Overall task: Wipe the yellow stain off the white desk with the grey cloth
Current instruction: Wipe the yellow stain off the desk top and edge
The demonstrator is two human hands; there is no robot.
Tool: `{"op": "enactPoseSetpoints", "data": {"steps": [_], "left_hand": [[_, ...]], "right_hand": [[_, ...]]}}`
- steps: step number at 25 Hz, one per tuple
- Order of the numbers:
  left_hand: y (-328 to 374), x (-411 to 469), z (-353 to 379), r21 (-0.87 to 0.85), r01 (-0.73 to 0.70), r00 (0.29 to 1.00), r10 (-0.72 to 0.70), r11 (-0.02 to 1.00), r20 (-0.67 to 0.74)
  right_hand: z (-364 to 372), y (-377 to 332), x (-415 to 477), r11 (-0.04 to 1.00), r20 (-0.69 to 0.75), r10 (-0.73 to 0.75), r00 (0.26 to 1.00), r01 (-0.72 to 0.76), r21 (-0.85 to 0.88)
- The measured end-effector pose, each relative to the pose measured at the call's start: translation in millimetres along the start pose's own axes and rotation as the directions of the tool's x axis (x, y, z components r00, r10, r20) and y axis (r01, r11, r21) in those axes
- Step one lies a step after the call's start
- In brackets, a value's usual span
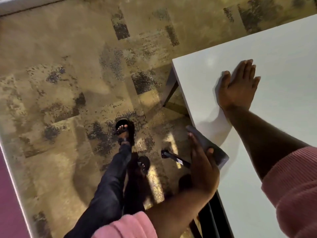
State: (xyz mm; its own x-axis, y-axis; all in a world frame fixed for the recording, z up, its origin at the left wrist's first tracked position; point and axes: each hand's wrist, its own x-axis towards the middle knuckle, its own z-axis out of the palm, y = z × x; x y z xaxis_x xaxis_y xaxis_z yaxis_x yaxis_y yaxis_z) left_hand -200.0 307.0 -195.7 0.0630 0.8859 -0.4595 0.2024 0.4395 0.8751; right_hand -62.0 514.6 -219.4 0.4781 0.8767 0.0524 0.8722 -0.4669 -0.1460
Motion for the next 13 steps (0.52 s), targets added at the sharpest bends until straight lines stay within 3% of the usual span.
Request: {"op": "enactPoseSetpoints", "data": {"steps": [5, 8, 10, 13], "left_hand": [[41, 154, -32, 0.031, -0.141, 0.959, 0.144, 0.99, -0.243], [40, 159, -25, 0.073, -0.203, 0.917, 0.216, 0.976, -0.337], [23, 99, -8, 0.025, -0.19, 0.945, 0.19, 0.982, -0.266], [-7, -15, 13, 0.043, 0.012, 1.0, -0.011, 0.999, -0.009]], "right_hand": [[2, 0, 1, 1.0, -0.001, 0.006, 1.0, -0.006, -0.017], [0, -1, 2, 1.0, 0.022, 0.009, 1.0, -0.008, -0.021], [0, -1, 1, 1.0, 0.023, 0.009, 1.0, -0.008, -0.028], [0, -1, 1, 0.999, 0.035, 0.007, 0.999, -0.006, -0.037]]}}
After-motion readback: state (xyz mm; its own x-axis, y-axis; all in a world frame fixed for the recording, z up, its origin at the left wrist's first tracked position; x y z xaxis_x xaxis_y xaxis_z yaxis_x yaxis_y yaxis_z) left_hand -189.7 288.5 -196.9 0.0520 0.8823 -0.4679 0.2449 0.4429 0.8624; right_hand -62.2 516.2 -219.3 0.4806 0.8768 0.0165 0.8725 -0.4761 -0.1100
